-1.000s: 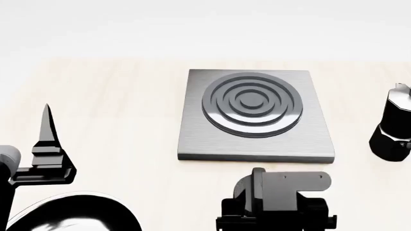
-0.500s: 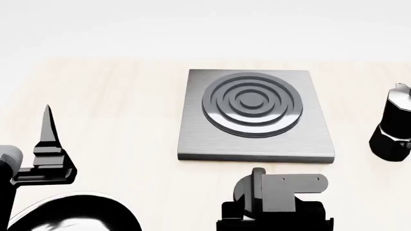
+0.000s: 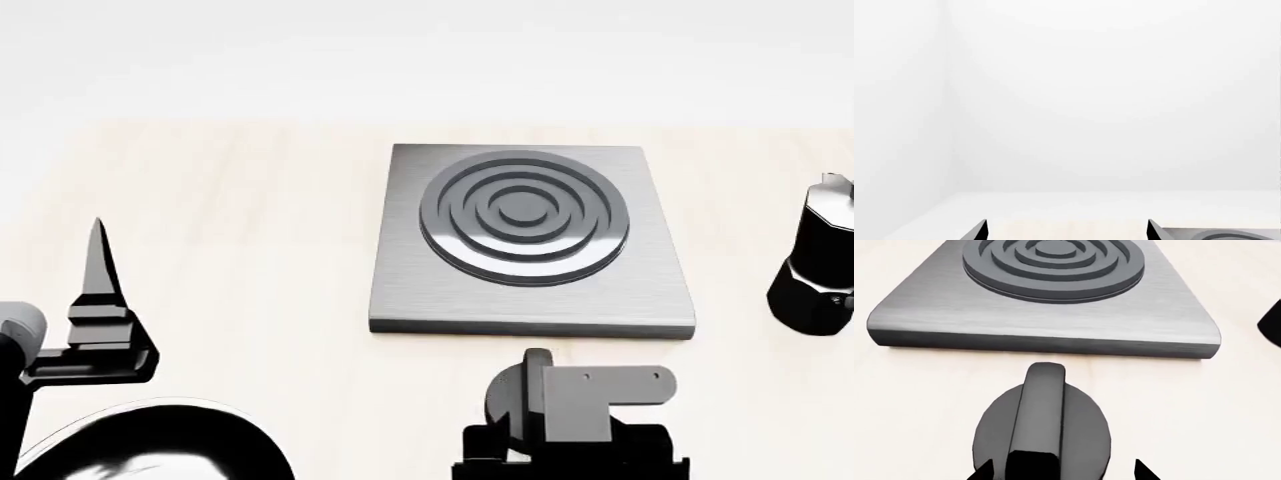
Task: Turn on the stove.
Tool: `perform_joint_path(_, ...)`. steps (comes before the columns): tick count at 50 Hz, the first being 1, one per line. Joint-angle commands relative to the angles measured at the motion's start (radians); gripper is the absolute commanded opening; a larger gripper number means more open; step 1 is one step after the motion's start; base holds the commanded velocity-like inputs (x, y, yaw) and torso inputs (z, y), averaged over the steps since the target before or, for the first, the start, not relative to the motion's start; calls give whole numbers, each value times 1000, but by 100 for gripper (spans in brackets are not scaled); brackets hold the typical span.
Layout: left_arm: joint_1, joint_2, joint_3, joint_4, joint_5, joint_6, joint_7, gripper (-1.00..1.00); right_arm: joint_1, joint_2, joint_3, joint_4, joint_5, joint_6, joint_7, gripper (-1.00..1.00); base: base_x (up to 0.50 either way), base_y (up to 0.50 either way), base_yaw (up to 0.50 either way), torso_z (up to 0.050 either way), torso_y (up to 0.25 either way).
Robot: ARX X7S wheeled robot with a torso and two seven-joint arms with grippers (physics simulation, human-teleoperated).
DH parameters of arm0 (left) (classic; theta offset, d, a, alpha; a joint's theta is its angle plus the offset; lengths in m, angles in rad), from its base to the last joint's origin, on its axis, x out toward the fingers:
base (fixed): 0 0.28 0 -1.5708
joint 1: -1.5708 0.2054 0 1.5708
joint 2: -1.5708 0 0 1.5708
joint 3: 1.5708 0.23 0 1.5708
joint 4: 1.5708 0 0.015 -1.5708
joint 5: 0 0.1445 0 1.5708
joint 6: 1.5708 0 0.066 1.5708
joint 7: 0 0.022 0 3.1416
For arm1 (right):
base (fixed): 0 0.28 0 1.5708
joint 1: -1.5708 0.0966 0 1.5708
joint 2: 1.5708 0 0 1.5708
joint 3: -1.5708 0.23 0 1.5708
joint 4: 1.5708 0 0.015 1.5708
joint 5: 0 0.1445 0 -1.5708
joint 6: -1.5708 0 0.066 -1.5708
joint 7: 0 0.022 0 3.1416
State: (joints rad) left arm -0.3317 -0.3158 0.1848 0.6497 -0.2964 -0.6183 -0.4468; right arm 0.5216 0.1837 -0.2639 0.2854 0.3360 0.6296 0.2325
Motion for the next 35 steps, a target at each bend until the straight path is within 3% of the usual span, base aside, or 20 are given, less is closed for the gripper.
perform_joint_path(1, 0, -3, 0, 3, -7, -1, -3, 100, 6, 1, -3, 22, 3, -4, 1, 100, 0, 0, 0, 0, 0)
perform_joint_path(35, -4, -11, -4, 4, -21, 0, -15, 100, -61, 40, 56, -94, 17, 17, 110, 100, 0, 0, 0, 0, 0)
